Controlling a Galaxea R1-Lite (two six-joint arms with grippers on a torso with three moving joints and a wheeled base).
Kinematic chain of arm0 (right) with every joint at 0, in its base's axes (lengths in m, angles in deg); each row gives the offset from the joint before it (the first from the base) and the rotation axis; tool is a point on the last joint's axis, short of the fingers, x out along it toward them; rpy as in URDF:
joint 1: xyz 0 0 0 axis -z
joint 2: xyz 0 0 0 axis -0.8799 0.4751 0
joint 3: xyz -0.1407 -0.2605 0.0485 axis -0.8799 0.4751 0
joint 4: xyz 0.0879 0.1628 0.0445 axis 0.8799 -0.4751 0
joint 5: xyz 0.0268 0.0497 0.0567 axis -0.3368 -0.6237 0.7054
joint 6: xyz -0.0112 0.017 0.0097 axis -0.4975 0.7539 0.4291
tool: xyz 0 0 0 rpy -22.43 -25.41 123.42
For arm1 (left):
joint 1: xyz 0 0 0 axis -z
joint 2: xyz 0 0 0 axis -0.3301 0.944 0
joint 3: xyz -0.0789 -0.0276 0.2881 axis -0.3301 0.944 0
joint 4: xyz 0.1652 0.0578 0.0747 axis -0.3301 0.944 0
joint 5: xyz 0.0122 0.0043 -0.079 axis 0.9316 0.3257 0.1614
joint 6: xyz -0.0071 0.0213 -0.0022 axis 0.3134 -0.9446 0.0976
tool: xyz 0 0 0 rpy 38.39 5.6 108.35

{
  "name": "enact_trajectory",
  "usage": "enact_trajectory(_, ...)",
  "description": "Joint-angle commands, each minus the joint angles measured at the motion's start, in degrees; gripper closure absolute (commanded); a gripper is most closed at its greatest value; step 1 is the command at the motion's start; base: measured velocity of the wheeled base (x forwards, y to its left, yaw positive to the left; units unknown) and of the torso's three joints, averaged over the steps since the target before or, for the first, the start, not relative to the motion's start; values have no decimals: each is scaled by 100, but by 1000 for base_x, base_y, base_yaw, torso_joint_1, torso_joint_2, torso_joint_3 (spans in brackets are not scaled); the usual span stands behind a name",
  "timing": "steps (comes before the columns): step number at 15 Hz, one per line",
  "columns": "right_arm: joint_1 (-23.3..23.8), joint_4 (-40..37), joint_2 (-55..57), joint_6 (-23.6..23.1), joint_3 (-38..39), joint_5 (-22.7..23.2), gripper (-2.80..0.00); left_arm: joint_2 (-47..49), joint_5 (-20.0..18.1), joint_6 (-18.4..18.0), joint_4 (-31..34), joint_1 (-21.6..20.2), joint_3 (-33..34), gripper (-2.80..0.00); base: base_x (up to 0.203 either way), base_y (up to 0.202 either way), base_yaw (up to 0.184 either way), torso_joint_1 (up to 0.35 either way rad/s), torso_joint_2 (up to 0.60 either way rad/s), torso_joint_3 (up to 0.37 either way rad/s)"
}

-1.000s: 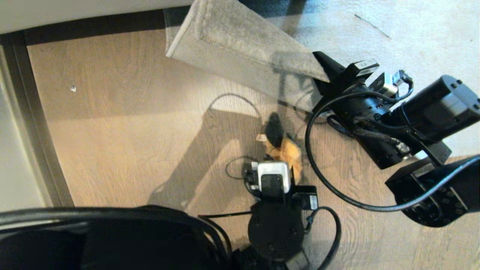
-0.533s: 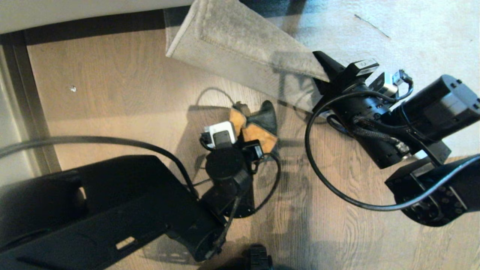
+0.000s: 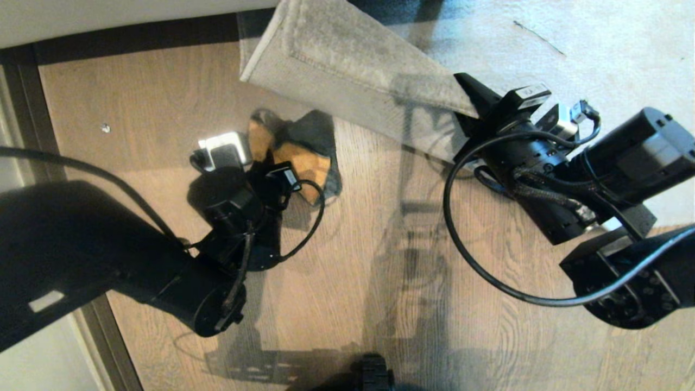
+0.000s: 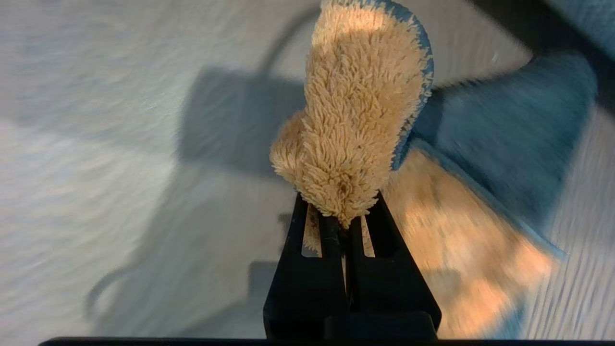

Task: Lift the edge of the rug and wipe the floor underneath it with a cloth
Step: Wipe the floor under the carpet with a rag

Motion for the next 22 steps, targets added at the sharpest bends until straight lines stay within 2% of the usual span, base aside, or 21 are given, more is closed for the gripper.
enact_trajectory(1,-2,280,-54,48,43,-3,0,-478,19,-4,-277,49,567,0,0,0,0,0,0,0)
enact_trajectory(3,-2,280,-132,48,108,0,0,-811,23,-12,-277,497,1383,0,0,0,0,0,0,0)
enact_trajectory(6,-2,280,-272,49,313,5,0,-1087,242,-5,-277,1757,2198,0,0,0,0,0,0,0)
enact_trajectory(8,-2,280,-374,50,455,5,0,-941,697,76,-277,2663,2316,0,0,0,0,0,0,0)
enact_trajectory(10,-2,280,-444,48,506,4,0,-389,1034,228,-277,3201,2081,0,0,0,0,0,0,0)
enact_trajectory(13,-2,280,-453,48,549,-3,0,420,1186,320,-277,3380,805,0,0,0,0,0,0,0)
enact_trajectory(17,-2,280,-427,-57,549,1,0,1543,1218,328,-277,3382,-888,0,0,0,0,0,0,0)
enact_trajectory(19,-2,280,-409,-57,549,5,0,1884,1223,337,-277,3142,-1355,0,0,0,0,0,0,0)
enact_trajectory(22,-2,280,-384,-57,549,-3,0,1897,1217,346,-277,2550,-1479,0,0,0,0,0,0,0)
